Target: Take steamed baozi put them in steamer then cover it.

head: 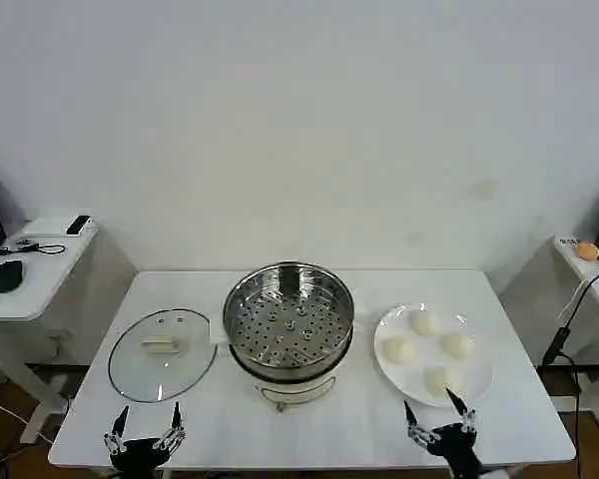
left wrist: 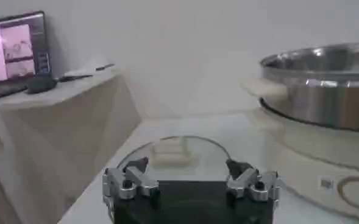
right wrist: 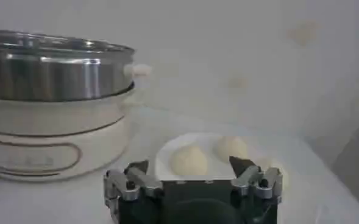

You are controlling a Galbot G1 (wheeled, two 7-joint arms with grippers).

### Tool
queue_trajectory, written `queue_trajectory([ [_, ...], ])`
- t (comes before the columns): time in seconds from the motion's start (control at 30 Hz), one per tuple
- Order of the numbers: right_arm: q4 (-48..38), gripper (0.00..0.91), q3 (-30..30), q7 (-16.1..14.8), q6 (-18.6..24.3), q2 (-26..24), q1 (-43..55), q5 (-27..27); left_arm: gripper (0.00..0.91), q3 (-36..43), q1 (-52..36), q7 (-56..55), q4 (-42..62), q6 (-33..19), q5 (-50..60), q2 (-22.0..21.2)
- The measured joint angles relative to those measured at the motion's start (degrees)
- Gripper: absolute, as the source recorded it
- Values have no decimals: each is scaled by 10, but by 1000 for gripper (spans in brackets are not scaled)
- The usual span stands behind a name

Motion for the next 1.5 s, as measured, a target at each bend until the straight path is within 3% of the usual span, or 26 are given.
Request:
queue_trajectory([
  [0.23, -39, 907, 7, -47, -78, -95, 86, -35, 907, -13, -1, 31, -11, 35, 27, -4],
  [0.47, -96, 907, -27, -157, -135, -209, 205, -102, 907, -22, 2, 52, -25, 52, 50, -11],
  [0.67, -163, 907, -125, -261, -142, -286, 343, -158, 907, -26, 3, 59, -32, 60, 64, -15],
  [0.8, -218, 907, -227, -327, -133, -316, 455, -180, 907, -27, 3, 64, -36, 63, 71, -16],
  [1.1, -336, 907, -458, -433, -111, -318, 683, -184, 907, -38, 4, 69, -45, 68, 86, -16],
  [1.33, -418, 907, -587, -473, -106, -278, 798, -182, 907, -48, 4, 71, -53, 71, 90, -14],
  [1.5, -464, 907, -644, -487, -104, -248, 844, -186, 907, -56, 3, 72, -53, 71, 91, -13],
])
